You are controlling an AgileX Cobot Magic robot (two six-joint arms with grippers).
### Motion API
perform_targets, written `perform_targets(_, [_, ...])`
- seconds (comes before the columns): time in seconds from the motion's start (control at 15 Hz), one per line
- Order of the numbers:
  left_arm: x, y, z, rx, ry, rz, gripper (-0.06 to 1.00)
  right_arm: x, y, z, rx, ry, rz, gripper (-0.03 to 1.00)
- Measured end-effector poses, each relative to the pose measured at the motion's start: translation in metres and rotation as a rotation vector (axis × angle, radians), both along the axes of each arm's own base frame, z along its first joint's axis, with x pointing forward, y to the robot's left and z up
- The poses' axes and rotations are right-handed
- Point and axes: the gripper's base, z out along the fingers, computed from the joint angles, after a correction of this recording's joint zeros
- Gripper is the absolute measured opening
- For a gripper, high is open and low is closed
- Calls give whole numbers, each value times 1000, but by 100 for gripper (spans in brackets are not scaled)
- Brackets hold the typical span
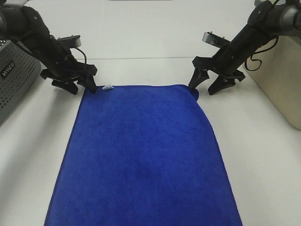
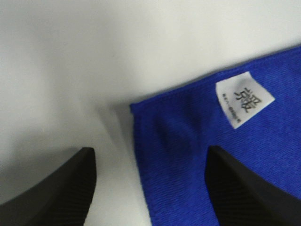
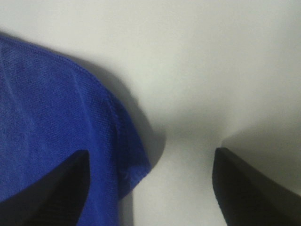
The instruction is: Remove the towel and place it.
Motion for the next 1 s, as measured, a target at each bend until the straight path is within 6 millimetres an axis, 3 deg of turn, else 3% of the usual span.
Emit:
perform_targets(0.4, [-5,-53,-2,-25,-64,-61,59,-2,33,-6,5,-30,47,65])
perform_targets(0.6, [-5,-55,-4,-14,-66,-70,39,-1,30,-10,-42,-41,63,41])
perform_targets(0.8, [-3,-52,-4,32,-104,-101,5,0,26,-11,-78,-64,75,8])
perform_targets(0.87, [-2,-52,-4,38,-114,-110,1,0,26,-11,-80,-73,90,2])
perform_targets(1.0, [-1,-51,-4,51,-131,-119,1,1,24,-8,-105,-99,116,2])
